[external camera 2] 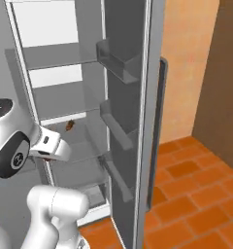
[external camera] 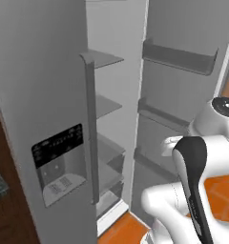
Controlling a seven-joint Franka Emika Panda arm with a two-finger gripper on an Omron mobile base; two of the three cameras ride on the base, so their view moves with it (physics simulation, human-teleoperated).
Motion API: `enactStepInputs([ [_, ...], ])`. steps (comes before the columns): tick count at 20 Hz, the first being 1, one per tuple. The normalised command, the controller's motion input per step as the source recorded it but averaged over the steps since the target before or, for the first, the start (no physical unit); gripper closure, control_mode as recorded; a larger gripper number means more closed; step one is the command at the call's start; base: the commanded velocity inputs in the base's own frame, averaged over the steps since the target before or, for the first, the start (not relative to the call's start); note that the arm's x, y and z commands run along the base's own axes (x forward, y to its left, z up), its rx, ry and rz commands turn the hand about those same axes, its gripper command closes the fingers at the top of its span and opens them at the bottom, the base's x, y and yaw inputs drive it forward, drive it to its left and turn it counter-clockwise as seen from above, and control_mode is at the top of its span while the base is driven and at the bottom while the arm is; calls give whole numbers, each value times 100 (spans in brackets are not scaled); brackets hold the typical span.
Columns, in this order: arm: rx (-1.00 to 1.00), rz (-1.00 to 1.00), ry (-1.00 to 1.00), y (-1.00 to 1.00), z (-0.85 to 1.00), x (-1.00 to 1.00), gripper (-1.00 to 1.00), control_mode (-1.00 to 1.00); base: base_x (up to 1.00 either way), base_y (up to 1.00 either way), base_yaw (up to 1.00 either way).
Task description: Take the strawberry from the fridge and place it on top of the pancake, located on the dining counter.
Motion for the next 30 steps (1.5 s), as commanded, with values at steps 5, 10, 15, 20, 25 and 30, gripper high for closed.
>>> enactStepInputs([
  [5, 0, 0, 0, 0, 0, 0, 100, 100, -9, 0, -83],
  [10, 0, 0, 0, 0, 0, 0, 100, 100, -21, 0, -86],
  [15, 0, 0, 0, 0, 0, 0, 100, 100, -25, -2, -88],
  [20, 0, 0, 0, 0, 0, 0, 100, 100, -12, -27, -83],
  [25, 0, 0, 0, 0, 0, 0, 100, 100, 8, -42, -29],
  [30, 0, 0, 0, 0, 0, 0, 100, 100, 58, -25, 17],
])
